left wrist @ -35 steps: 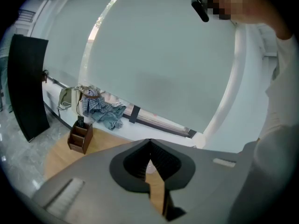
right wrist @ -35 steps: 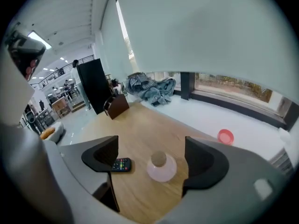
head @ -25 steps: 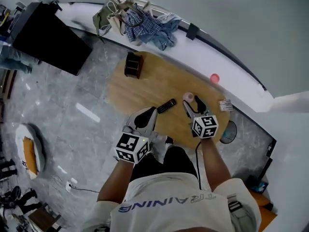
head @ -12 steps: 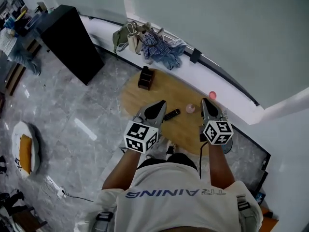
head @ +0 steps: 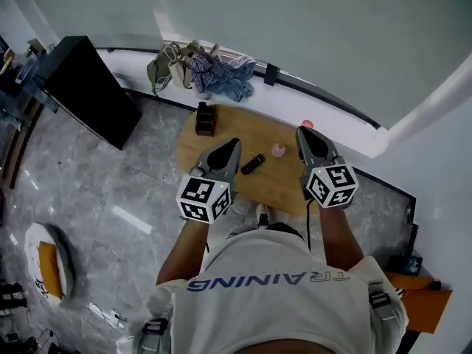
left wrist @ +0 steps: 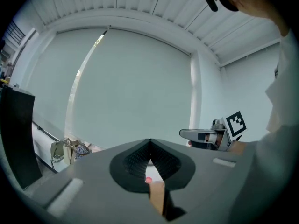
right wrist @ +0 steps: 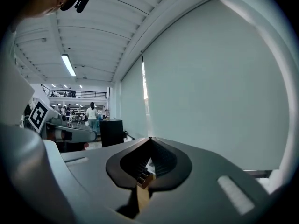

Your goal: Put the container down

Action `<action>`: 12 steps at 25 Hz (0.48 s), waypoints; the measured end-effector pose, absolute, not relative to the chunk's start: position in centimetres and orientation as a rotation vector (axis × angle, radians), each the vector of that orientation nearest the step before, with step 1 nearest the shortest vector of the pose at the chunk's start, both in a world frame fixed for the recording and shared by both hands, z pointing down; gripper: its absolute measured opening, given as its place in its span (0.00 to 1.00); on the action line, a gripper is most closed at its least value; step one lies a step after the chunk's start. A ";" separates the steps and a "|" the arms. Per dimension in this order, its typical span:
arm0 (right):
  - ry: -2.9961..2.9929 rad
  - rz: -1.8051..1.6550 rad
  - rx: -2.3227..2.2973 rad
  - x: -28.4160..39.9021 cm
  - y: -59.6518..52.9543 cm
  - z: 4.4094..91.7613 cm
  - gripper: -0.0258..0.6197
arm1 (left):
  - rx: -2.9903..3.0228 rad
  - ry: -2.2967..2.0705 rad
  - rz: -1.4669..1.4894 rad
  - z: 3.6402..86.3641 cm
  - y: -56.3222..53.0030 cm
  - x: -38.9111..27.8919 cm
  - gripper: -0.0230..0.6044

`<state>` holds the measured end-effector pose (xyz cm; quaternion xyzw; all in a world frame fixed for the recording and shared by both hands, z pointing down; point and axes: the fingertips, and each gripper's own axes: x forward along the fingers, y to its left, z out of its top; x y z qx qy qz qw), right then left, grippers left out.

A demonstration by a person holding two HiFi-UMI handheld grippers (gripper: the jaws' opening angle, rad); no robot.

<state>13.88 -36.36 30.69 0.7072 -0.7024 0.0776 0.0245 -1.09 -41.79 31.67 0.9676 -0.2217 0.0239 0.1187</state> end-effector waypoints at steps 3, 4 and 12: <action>-2.173 0.240 2.199 14.0 -36.0 30.5 0.06 | 2.846 -0.627 0.068 31.3 -41.6 -0.8 0.04; -2.175 0.243 2.199 13.9 -36.0 30.5 0.06 | 2.849 -0.622 0.069 31.2 -41.6 -0.8 0.04; -2.180 0.248 2.180 13.5 -36.2 30.9 0.06 | 2.860 -0.609 0.072 31.0 -41.6 -0.7 0.04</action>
